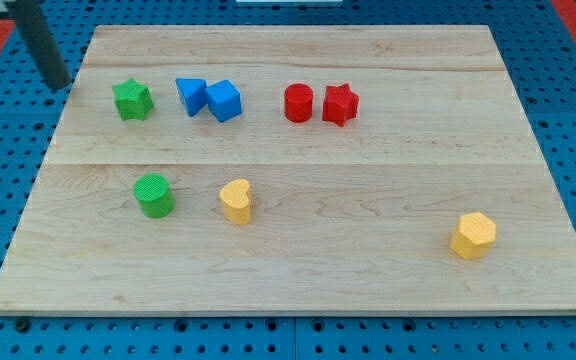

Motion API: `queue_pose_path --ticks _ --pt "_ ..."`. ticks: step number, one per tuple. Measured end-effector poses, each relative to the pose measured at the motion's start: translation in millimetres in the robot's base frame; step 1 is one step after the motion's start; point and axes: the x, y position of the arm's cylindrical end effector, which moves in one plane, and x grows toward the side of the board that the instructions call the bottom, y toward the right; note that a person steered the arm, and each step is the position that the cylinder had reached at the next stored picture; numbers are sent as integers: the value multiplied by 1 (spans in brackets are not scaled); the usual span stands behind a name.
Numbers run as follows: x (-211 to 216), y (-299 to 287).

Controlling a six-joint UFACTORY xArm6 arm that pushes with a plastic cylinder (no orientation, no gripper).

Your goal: Push the yellow heart parallel right to the red star

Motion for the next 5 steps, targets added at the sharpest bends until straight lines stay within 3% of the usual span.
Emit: queue_pose_path --ticks 1,2,3,5 --pt "90 55" --pt "130 133" --pt "154 143" --pt "186 218"
